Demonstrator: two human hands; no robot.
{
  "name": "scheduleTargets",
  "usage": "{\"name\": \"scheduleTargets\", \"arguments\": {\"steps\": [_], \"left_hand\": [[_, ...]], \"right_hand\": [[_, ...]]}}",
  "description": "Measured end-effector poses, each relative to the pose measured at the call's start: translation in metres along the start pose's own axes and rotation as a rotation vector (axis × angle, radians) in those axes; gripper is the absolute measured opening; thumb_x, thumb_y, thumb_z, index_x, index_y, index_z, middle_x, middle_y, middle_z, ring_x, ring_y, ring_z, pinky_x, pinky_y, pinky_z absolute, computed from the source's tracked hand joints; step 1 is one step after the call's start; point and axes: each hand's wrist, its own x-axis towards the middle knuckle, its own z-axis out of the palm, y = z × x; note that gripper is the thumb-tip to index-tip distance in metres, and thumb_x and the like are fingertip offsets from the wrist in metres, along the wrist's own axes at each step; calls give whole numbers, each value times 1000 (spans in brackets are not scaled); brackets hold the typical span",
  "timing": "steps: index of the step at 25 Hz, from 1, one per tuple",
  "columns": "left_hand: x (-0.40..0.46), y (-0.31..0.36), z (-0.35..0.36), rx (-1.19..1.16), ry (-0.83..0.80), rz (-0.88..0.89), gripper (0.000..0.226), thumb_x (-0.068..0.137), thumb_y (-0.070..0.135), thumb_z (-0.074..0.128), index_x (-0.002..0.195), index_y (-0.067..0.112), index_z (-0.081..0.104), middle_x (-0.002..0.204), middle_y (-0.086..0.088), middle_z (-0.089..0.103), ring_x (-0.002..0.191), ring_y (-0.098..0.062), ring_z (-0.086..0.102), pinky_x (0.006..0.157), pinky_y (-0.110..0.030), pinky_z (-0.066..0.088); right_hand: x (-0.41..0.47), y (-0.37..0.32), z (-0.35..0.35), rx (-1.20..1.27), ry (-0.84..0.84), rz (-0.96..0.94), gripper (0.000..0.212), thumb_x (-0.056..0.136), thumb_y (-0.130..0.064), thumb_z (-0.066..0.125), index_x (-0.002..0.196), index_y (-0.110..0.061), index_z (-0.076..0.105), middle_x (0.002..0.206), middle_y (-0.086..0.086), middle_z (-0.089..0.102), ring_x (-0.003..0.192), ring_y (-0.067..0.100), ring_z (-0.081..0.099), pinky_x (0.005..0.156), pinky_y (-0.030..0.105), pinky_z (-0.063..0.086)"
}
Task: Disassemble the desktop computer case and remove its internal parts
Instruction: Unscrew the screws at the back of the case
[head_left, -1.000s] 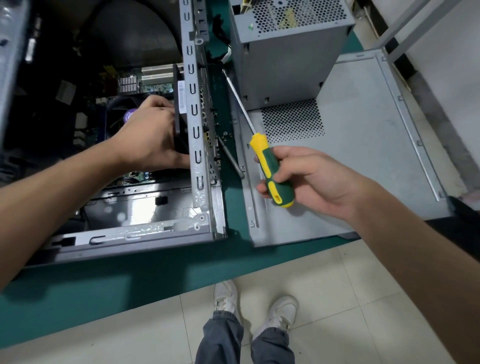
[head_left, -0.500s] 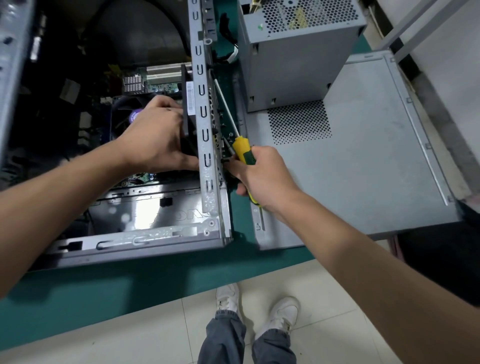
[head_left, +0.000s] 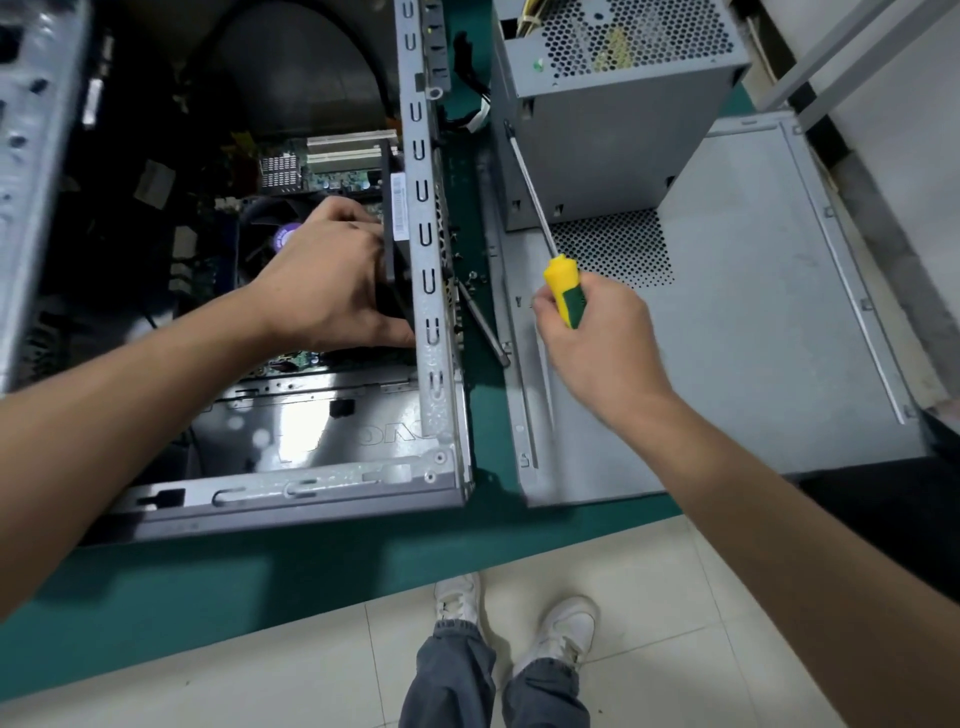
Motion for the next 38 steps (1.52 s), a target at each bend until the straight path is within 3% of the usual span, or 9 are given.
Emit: {"name": "scheduleTargets", "arguments": {"steps": [5,8,13,18,20,25,30,35,38], "left_hand": [[0,0,-1,-6,-4,-18,21,69,50,49,72,53,29,68,20,38,63,-11,42,81,-31,27],[-1,-2,-3,12,-59,-103,11,66,57,47,66,48,41,64,17,43,65,-13,42,88,-31,27],[-1,-18,6,225,-155,-188,58,65,68,49,69,15,71,75,2,65,74,-10,46,101,-29,24],[2,-16,3,231,-185,-208,67,62,78,35,75,25,74,77,8,66,80,-7,53,100,-24,20],[3,-14,3,263,-217,-197,71,60,79,29,79,28,74,78,10,65,85,-8,56,100,-25,21],[1,-18,3,255,-239,-175,45,67,66,59,59,21,60,65,6,57,82,-16,57,99,-31,25],[6,-13,-2,285,-321,-195,44,69,65,56,76,24,70,73,9,60,85,-10,54,99,-25,21],[7,-1,-18,232,-403,-216,32,74,46,64,62,22,48,62,8,36,95,-17,52,110,-27,17],[4,4,-37,188,-489,-243,33,83,34,65,60,16,50,68,3,51,110,-23,48,119,-31,9]], "right_hand": [[10,4,6,-91,-58,-8,34,92,-29,63,63,-16,51,57,-3,49,52,15,46,47,28,33],[8,5,4,33,-70,5,22,92,-28,64,79,-10,64,69,10,63,64,29,60,59,40,52],[3,-25,-16,190,-12,-66,28,94,-33,60,79,-10,60,69,8,57,71,35,58,68,53,53],[15,-102,-35,165,111,-222,30,95,-52,48,78,-28,42,70,-10,47,64,6,50,59,20,39],[30,-129,-33,8,128,-254,31,96,-53,46,89,-22,44,83,-8,46,71,5,45,59,19,30],[45,-156,2,-333,175,-224,34,99,-41,50,114,-11,45,117,6,52,106,23,52,74,27,33],[42,-154,14,-405,289,-184,24,100,-36,47,106,-12,47,103,5,56,92,26,58,64,33,33],[39,-158,12,-452,261,-200,23,100,-35,47,105,-12,48,98,5,55,86,24,57,63,34,40],[38,-161,7,-479,234,-193,21,100,-33,47,104,-13,48,98,5,55,85,24,56,64,35,42]]}}
